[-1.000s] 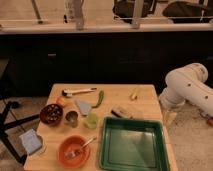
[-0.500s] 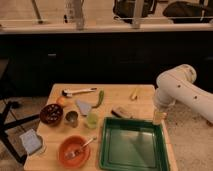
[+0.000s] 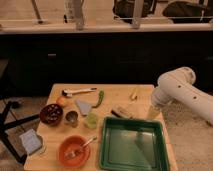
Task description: Place eraser in plastic cup
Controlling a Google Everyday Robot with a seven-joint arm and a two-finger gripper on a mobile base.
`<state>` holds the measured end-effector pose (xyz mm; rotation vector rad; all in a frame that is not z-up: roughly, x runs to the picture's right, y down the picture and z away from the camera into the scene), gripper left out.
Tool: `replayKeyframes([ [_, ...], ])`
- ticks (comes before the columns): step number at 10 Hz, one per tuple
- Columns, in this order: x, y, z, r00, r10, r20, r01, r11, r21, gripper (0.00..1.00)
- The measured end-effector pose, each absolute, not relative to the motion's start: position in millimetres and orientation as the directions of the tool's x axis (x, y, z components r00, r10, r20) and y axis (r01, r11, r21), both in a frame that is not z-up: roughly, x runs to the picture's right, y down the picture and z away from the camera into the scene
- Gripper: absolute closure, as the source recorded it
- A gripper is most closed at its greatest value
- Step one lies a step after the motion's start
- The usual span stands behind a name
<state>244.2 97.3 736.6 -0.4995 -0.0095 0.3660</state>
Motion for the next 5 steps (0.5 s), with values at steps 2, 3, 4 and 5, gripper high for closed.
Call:
replayKeyframes([
  [2,241.4,92.5,752.2,0.906,0.416,-0.075,-0.401,0.789,-0.465,0.22],
  [3,240.6,90.9,761.7,0.878,0.469,-0.092,-0.455,0.763,-0.459,0.22],
  [4,240.1,90.9,768.1,0.849,0.513,-0.123,-0.509,0.733,-0.452,0.22],
  [5,238.1,90.6,775.1,0.816,0.554,-0.166,-0.563,0.694,-0.450,0.22],
])
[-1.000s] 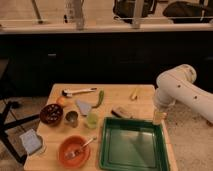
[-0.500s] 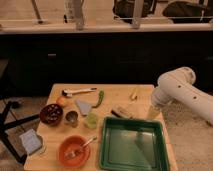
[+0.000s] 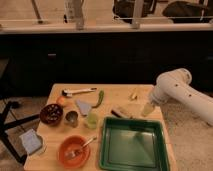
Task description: Place eraser in plastic cup
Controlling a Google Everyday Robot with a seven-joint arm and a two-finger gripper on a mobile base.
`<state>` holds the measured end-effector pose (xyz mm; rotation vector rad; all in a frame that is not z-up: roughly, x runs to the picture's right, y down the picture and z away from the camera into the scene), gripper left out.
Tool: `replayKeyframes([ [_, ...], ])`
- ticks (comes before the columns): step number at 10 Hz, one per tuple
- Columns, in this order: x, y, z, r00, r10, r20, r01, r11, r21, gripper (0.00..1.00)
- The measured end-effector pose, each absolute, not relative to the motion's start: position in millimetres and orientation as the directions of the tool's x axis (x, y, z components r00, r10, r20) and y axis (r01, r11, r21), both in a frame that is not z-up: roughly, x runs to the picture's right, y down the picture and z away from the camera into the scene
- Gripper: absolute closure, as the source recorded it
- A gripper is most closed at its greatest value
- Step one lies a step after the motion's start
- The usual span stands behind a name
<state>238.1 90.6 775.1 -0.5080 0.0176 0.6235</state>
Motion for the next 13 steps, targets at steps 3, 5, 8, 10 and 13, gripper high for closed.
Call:
replayKeyframes([
  [3,236.6,91.0,783.3,0.777,0.591,-0.216,-0.617,0.649,-0.445,0.22],
  [5,236.7,91.0,783.3,0.777,0.591,-0.215,-0.617,0.649,-0.445,0.22],
  [8,236.7,91.7,789.8,0.720,0.663,-0.207,-0.680,0.612,-0.404,0.22],
  [10,214.6,99.6,805.1,0.703,0.685,-0.193,-0.694,0.601,-0.396,0.22],
  [13,200.1,103.6,813.8,0.708,0.686,-0.167,-0.686,0.611,-0.394,0.22],
])
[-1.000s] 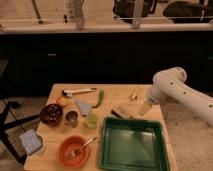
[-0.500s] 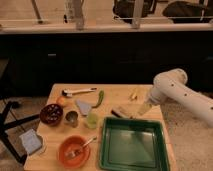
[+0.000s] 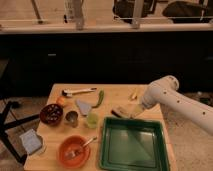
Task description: Place eraser in plastic cup
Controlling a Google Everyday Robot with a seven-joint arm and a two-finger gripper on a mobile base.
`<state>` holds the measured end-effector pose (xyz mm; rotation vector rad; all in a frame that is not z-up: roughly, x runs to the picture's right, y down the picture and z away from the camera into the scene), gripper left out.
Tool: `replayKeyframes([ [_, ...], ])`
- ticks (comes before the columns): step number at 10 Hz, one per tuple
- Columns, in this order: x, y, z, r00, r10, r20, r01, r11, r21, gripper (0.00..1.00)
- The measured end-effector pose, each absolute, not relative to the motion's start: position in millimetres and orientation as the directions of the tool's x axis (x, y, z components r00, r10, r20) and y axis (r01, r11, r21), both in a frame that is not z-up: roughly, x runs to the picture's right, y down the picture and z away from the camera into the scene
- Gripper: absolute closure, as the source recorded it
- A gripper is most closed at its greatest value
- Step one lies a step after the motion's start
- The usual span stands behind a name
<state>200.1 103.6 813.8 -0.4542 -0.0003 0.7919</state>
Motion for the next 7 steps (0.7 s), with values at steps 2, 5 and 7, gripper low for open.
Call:
replayKeyframes([
  [2,194.1,103.9,818.9,0.710,0.687,-0.155,-0.682,0.616,-0.393,0.22],
  [5,184.3,101.5,828.4,0.714,0.685,-0.142,-0.675,0.621,-0.398,0.22],
  [7,176.6,101.4,837.4,0.721,0.680,-0.136,-0.666,0.625,-0.408,0.22],
])
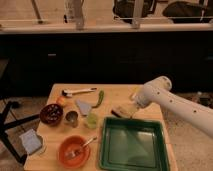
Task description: Place eraser in plastic cup
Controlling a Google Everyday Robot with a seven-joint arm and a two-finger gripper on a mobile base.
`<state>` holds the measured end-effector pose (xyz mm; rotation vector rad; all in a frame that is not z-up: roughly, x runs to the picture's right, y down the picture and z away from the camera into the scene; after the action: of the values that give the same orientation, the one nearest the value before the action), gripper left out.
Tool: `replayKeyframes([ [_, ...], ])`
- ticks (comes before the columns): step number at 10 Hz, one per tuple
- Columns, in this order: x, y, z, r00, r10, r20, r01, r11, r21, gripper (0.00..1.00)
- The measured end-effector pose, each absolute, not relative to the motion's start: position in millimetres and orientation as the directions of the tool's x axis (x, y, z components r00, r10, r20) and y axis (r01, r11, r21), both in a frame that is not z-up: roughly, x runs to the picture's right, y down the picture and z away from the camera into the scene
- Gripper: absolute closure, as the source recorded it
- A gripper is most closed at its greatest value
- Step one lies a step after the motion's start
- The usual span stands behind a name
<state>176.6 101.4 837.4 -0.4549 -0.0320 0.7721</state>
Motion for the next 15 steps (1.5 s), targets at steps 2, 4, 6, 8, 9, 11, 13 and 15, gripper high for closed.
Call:
replayKeyframes([
  [2,166.1,103.9,844.6,0.735,0.665,-0.129,-0.647,0.633,-0.425,0.22],
  [4,146.3,107.7,852.7,0.759,0.640,-0.116,-0.615,0.649,-0.448,0.22],
  [6,133.7,109.9,859.1,0.776,0.622,-0.105,-0.591,0.660,-0.464,0.22],
  [8,128.0,111.5,863.4,0.784,0.612,-0.100,-0.579,0.664,-0.472,0.22],
  [9,125.4,112.4,865.8,0.788,0.608,-0.099,-0.574,0.667,-0.476,0.22],
  [11,122.0,114.8,870.5,0.793,0.601,-0.098,-0.566,0.669,-0.481,0.22],
  [13,121.0,123.2,878.1,0.791,0.602,-0.104,-0.567,0.661,-0.492,0.22],
  [15,119.9,131.3,884.1,0.785,0.610,-0.111,-0.574,0.647,-0.502,0.22],
])
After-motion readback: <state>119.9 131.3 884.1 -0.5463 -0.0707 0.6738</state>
